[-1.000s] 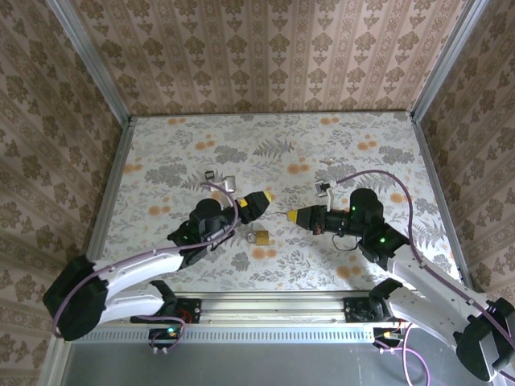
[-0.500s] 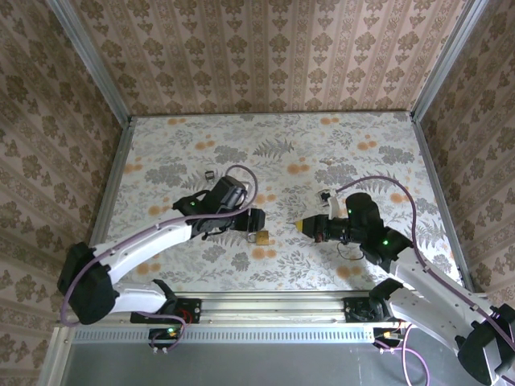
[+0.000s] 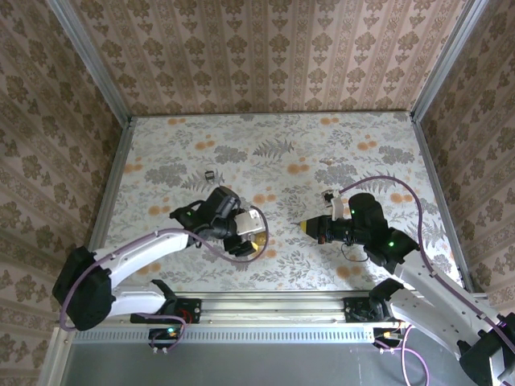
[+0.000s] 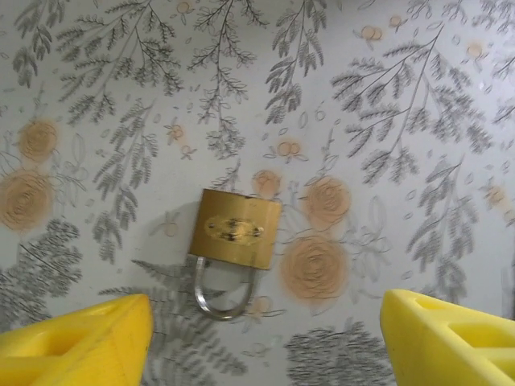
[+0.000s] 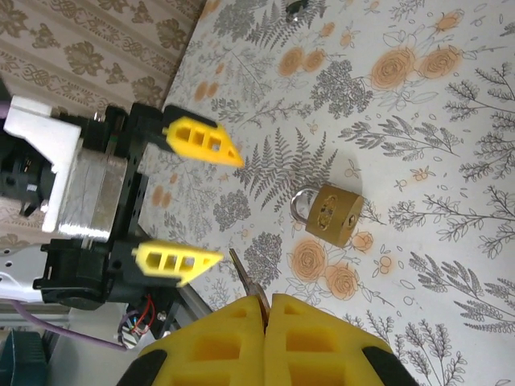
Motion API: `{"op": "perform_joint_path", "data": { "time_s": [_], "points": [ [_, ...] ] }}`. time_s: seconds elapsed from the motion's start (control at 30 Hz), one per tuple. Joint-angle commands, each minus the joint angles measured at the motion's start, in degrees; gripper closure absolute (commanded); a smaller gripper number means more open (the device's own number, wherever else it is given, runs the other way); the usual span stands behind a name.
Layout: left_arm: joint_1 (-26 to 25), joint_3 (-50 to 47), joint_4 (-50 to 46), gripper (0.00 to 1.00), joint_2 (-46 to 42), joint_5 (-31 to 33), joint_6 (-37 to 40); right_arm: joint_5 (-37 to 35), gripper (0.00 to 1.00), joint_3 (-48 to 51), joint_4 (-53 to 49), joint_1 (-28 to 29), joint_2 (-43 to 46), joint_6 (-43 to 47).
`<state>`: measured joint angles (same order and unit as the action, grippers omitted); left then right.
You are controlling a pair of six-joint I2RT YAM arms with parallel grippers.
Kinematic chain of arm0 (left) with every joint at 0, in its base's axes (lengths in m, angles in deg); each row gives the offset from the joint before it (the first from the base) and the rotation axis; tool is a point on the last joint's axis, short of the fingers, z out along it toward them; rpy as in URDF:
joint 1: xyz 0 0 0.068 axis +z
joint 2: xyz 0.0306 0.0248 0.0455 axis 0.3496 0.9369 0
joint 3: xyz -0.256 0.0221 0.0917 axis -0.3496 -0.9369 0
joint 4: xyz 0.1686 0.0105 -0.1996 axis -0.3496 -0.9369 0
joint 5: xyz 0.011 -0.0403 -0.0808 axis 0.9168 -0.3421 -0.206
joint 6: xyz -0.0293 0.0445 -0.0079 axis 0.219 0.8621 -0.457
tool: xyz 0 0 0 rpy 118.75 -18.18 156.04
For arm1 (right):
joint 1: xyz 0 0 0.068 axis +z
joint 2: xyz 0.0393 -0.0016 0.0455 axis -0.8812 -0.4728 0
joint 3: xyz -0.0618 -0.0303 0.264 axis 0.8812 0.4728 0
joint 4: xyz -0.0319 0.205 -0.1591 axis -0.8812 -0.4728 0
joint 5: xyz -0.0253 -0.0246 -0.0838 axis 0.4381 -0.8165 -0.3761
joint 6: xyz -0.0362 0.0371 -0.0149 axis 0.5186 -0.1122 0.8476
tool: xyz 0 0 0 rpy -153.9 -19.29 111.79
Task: Unlock with the key
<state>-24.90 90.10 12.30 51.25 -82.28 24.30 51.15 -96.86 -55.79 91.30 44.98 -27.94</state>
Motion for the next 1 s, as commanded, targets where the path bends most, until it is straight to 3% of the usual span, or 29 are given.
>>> {"op": "perform_joint_path", "data": {
  "time_s": [0.0, 0.17, 0.53, 0.97],
  "points": [
    [2.52, 3.37, -2.29, 0.25, 3.59, -9.08, 17.1, -0.96, 1.0, -2.36, -2.42, 0.37, -0.25, 1.43],
    [1.76, 6.23, -3.41, 0.23, 9.7, -9.09, 20.55, -0.96, 1.0, -2.51, -2.38, 0.37, -0.2, 1.43],
    [-1.65, 9.03, 2.16, 0.24, 20.89, 1.63, 16.63, -0.96, 1.0, -2.04, -3.05, 0.37, 0.66, 1.71],
    [-1.76, 14.65, -2.39, 0.27, 27.39, 2.46, 16.03, -0.66, 1.0, -0.88, -2.36, 0.37, 1.55, 1.52]
  ]
}}
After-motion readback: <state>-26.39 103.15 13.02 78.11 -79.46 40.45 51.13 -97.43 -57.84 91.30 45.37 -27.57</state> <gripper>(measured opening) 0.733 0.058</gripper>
